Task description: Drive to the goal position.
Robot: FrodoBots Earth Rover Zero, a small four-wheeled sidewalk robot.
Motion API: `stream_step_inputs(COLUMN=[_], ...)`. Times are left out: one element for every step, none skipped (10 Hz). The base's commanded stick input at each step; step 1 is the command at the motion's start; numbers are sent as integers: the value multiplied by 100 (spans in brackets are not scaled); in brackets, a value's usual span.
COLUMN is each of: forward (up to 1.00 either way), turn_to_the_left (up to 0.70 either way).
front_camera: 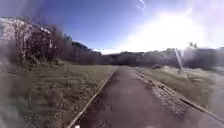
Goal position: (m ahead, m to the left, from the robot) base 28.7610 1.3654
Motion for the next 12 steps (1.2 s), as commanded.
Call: stream_step_inputs(forward=[100,100,100,100,100,100,100,100,100,100,100,100], turn_to_the_left=[-34,0,0,0,0,0,0,0,0,0,0,0])
